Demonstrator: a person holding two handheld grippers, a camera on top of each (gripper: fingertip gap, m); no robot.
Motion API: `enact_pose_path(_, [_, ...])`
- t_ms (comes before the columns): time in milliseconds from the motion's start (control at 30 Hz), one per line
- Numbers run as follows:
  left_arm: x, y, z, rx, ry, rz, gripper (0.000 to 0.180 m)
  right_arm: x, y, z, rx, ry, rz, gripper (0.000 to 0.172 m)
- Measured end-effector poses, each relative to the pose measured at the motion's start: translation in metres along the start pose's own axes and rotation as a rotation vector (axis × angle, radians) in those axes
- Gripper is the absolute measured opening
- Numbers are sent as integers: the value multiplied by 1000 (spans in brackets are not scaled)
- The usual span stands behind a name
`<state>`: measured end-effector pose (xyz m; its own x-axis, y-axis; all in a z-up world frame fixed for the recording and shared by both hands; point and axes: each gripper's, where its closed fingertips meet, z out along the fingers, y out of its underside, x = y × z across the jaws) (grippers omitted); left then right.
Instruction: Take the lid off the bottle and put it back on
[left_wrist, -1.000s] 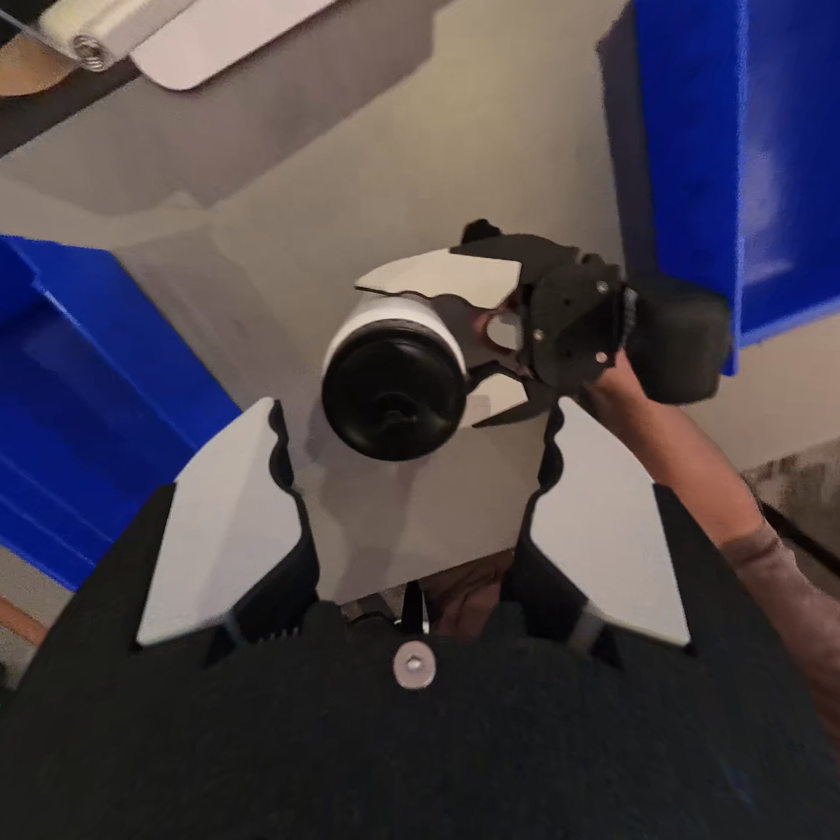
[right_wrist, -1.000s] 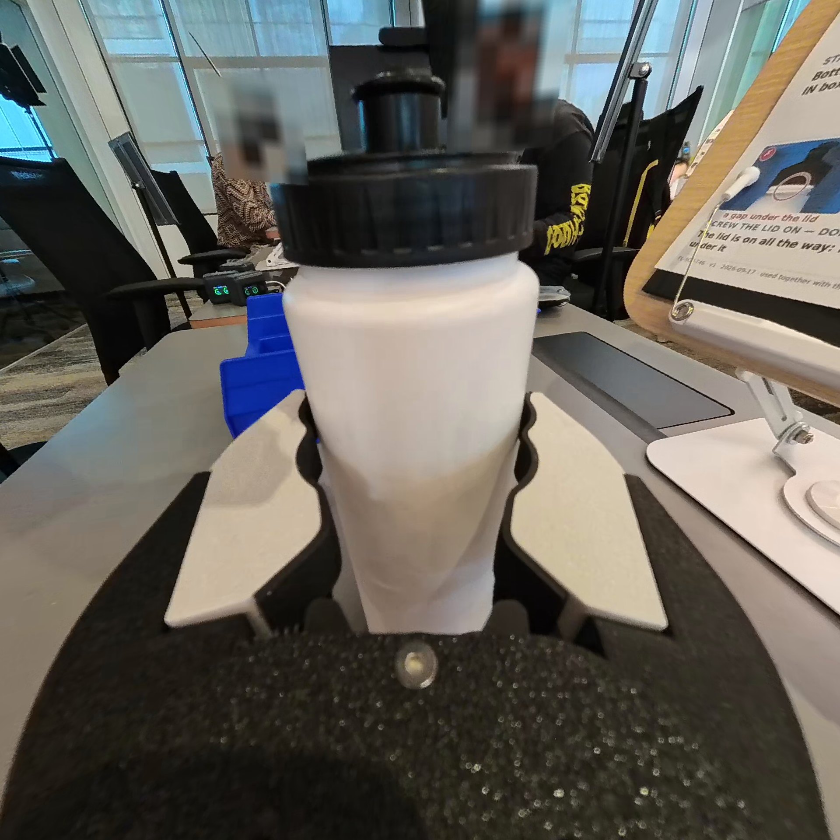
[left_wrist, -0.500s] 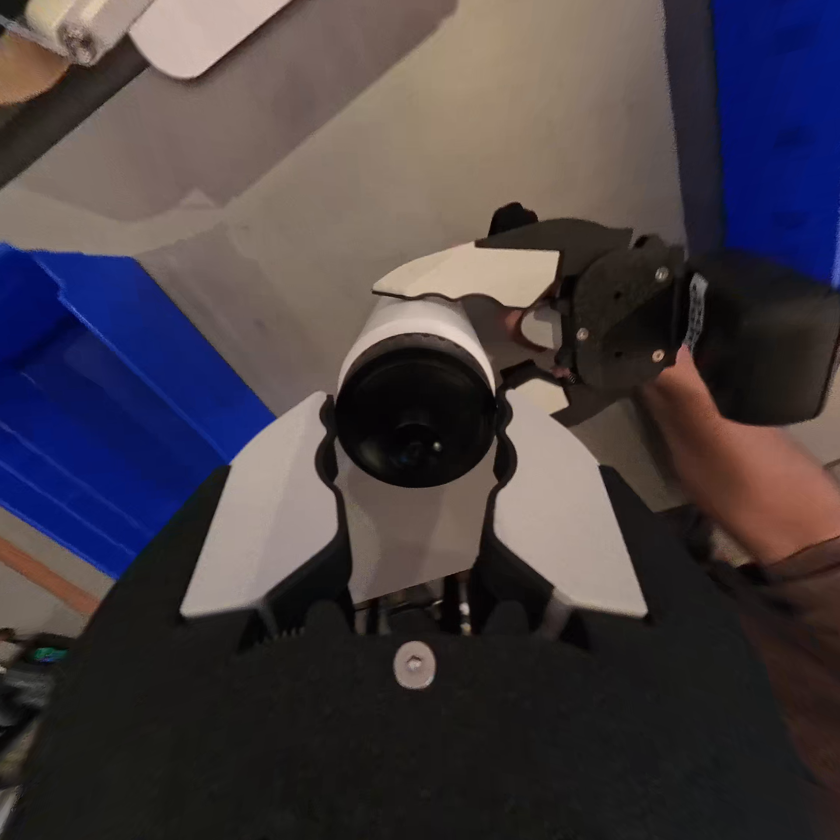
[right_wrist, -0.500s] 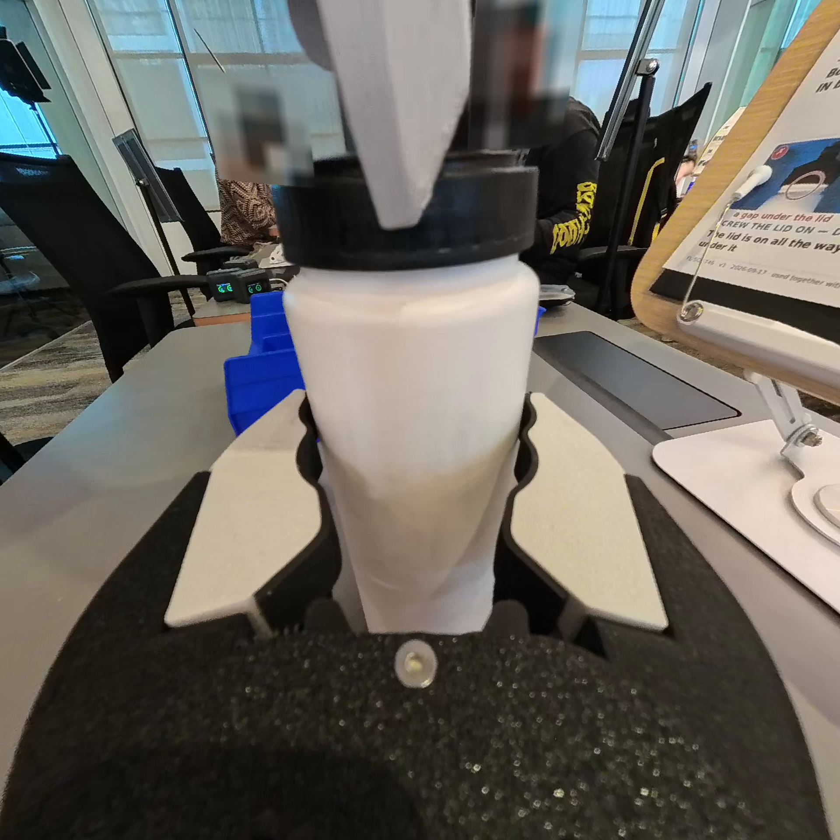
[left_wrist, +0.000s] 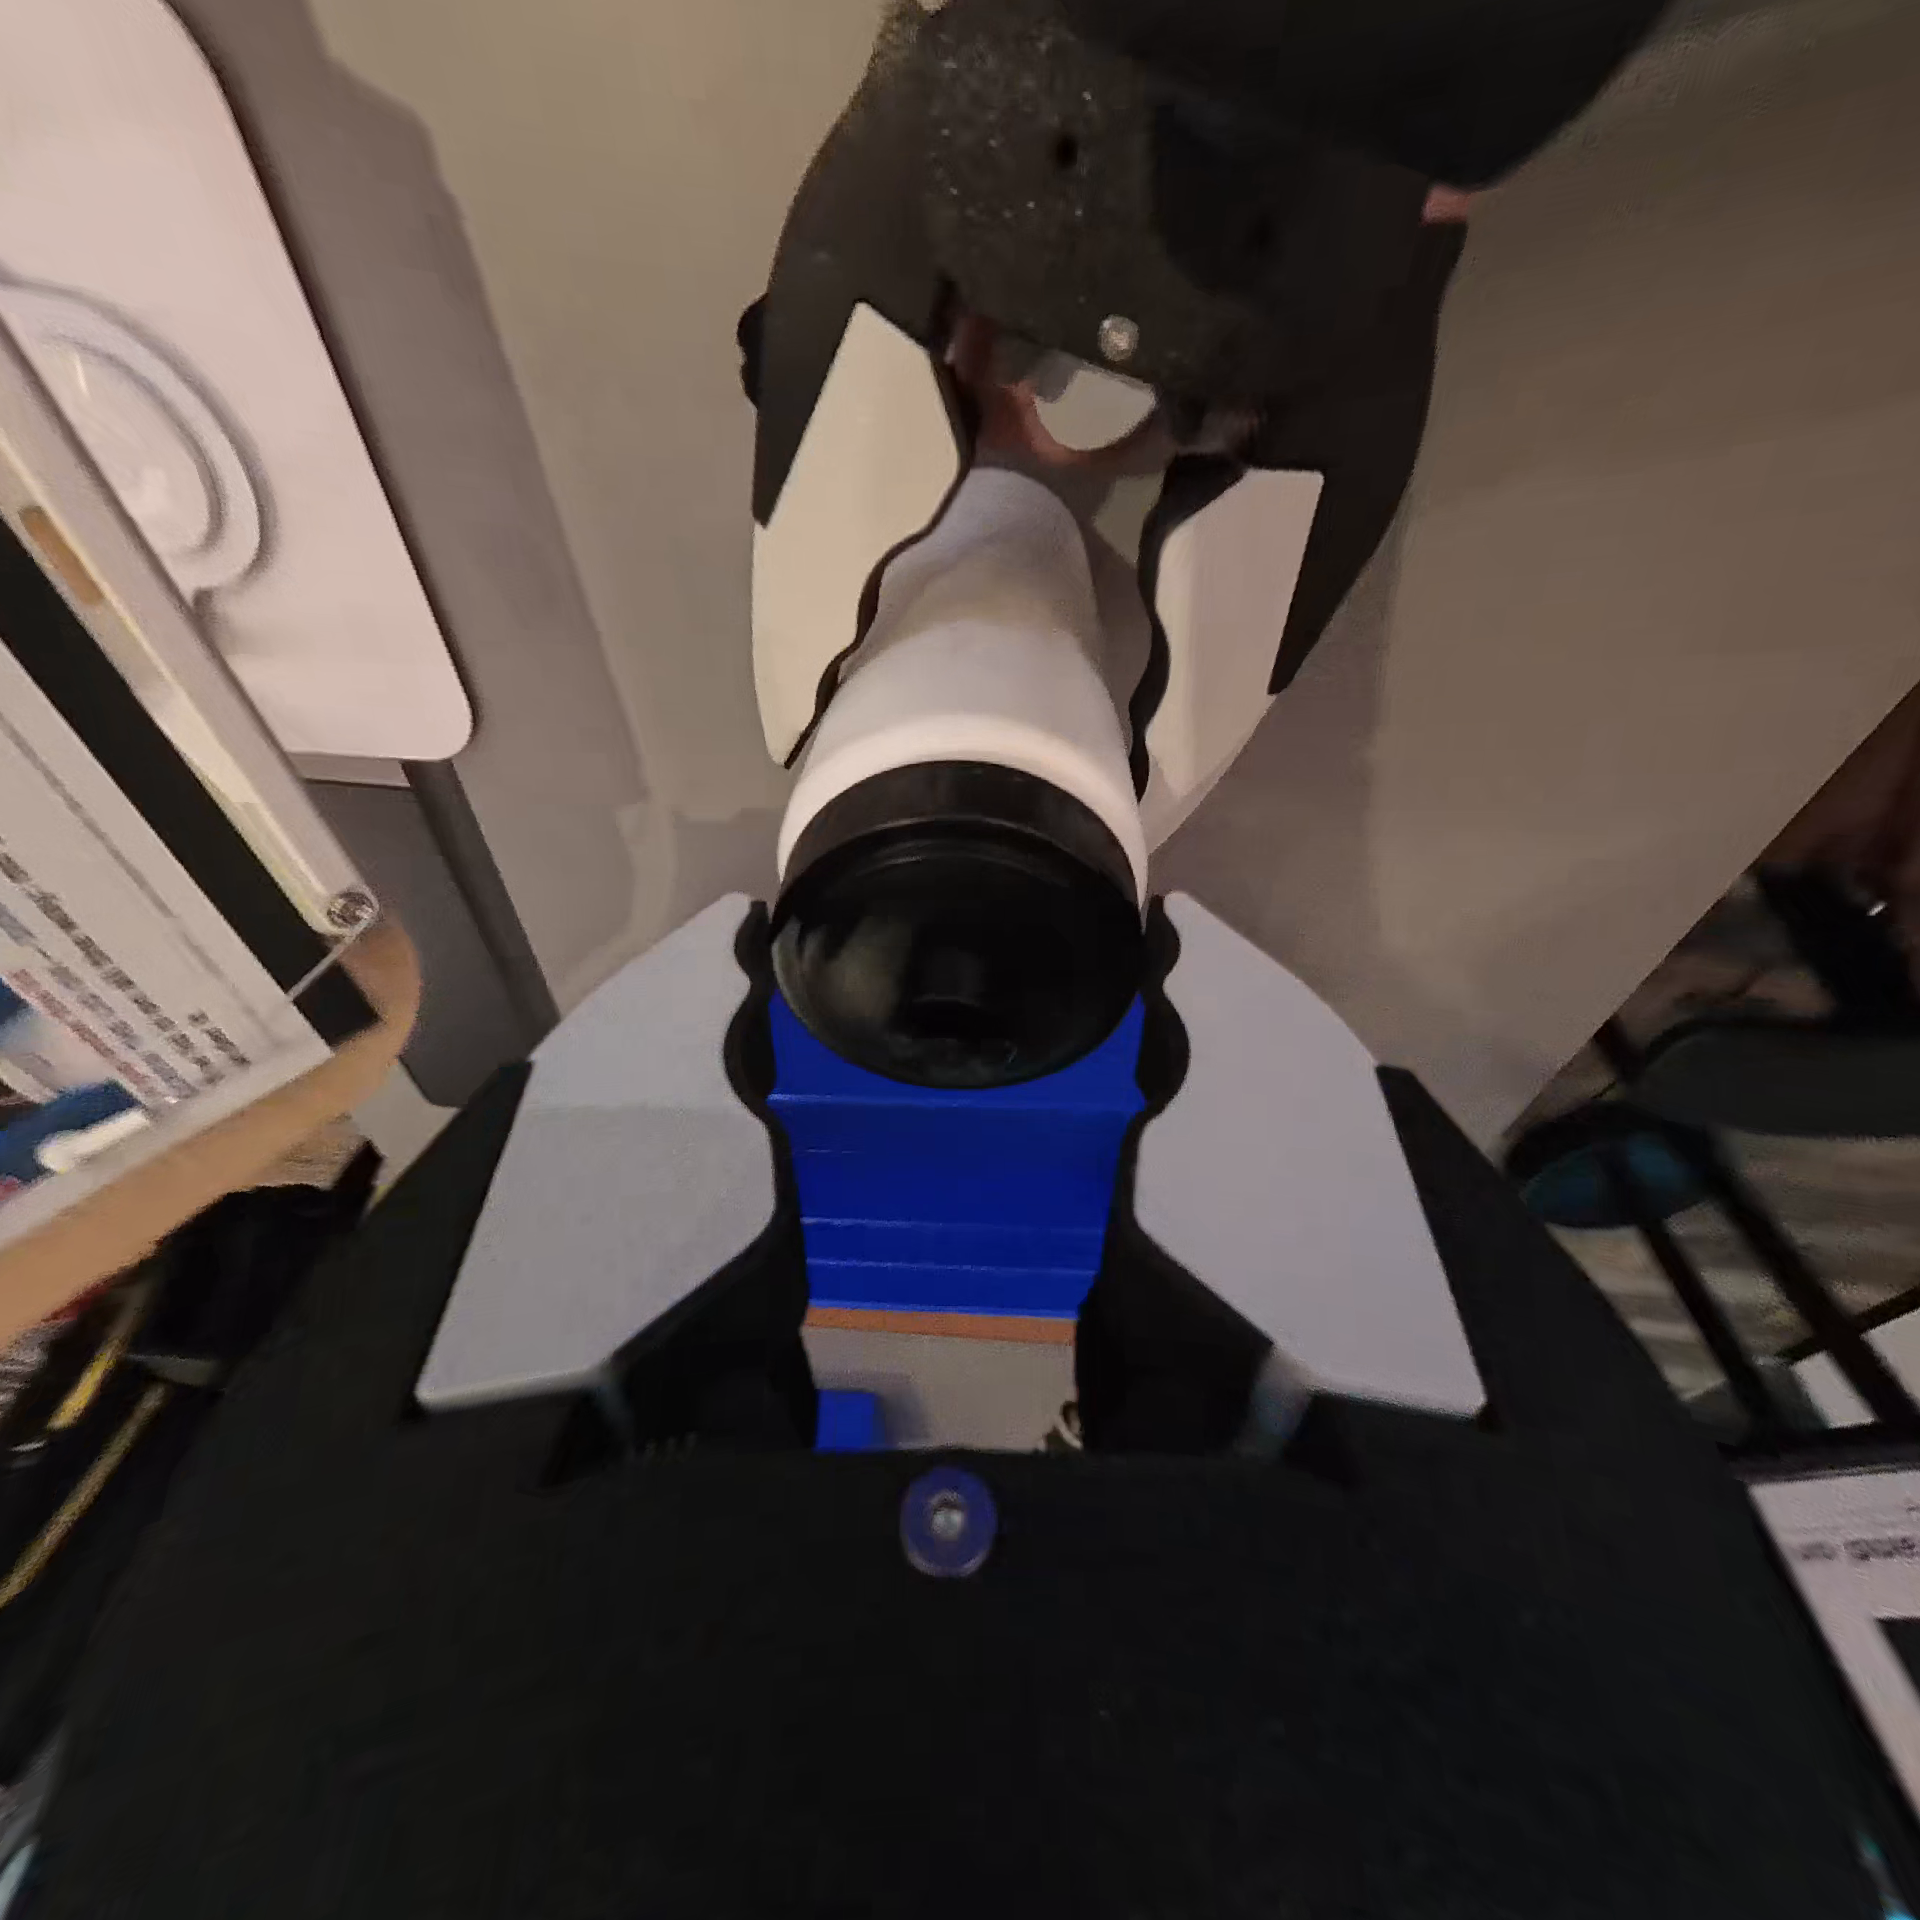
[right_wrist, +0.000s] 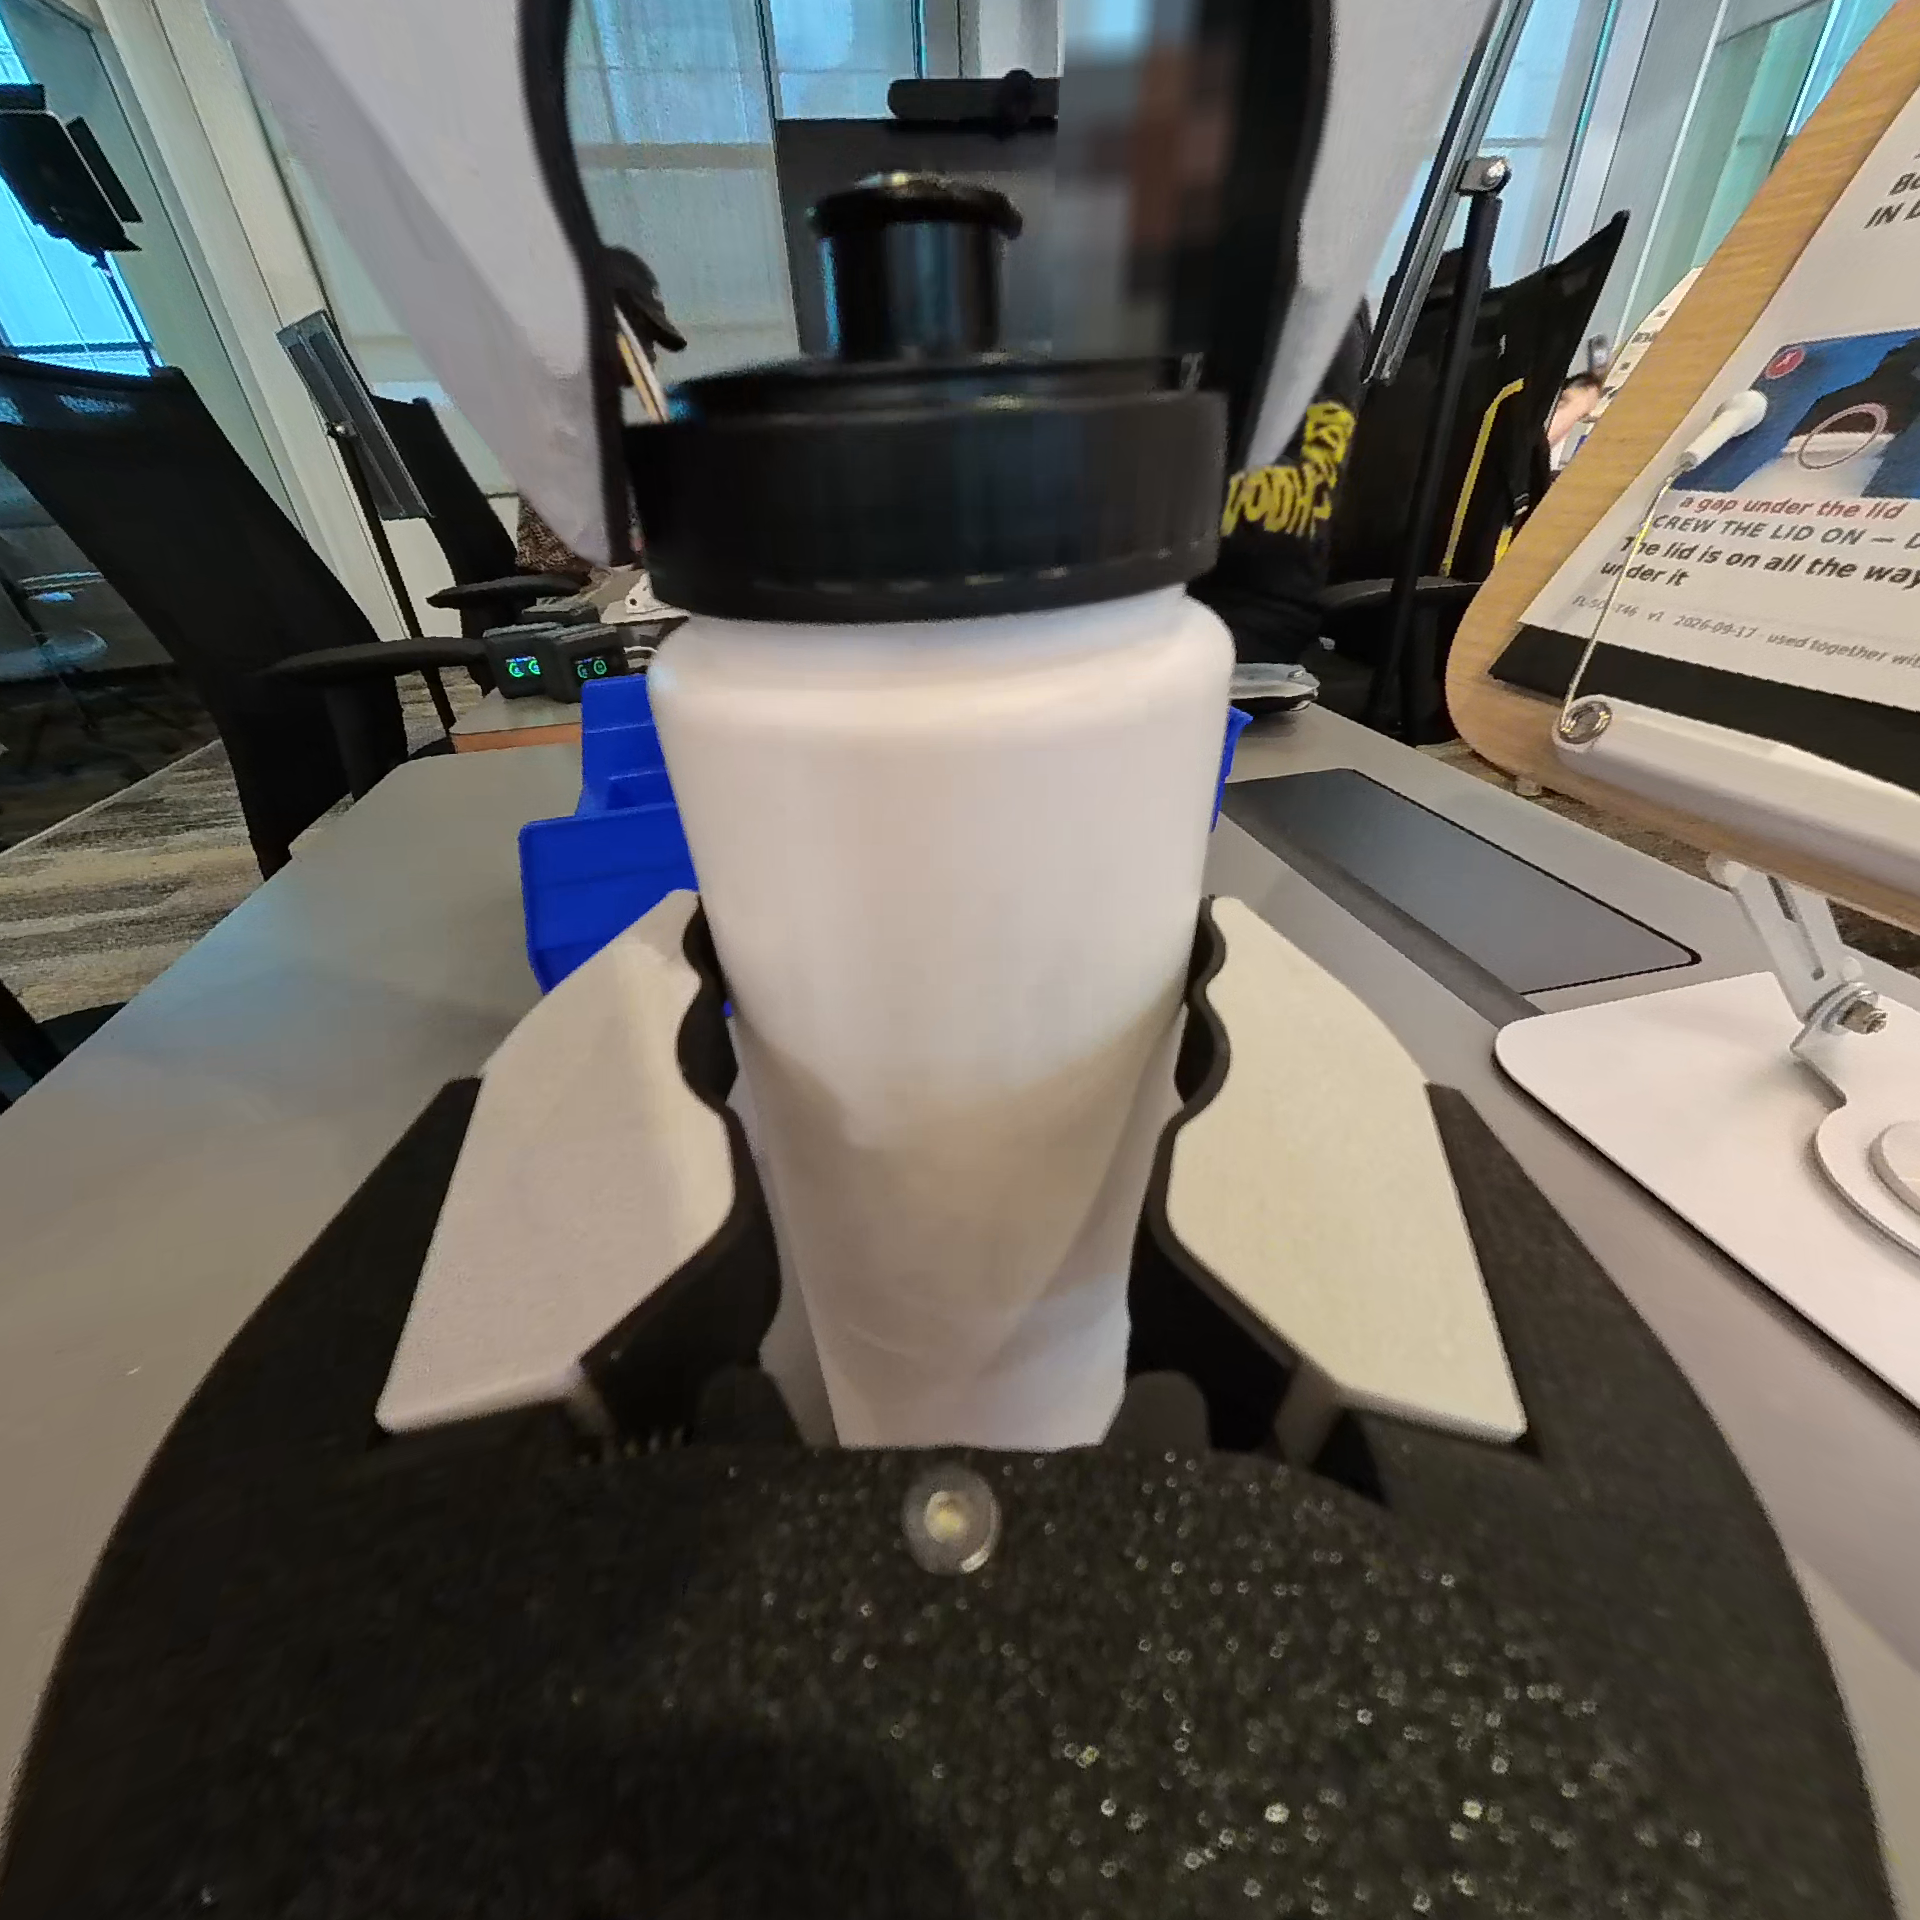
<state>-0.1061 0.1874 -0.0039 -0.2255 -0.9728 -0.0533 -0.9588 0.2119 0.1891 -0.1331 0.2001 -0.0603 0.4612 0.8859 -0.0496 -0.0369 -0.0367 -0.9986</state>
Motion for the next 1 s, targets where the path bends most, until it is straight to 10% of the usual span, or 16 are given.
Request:
enact_pose_path(267, [0, 1, -5, -21, -112, 64, 67, 2, 0, -1, 1, 9, -2, 85])
enact_pose_path(367, [15, -4, -19, 49, -44, -93, 95, 2, 0, -1, -1, 10, -3, 85])
enact_pose_path(667, [-2, -5, -47, 299, 81, -1078, 100, 2, 0, 1, -6, 21, -2, 85])
enact_pose_path(1000, [-3, -5, -13, 265, 160, -1206, 84, 2, 1, 1, -18, 29, -5, 85])
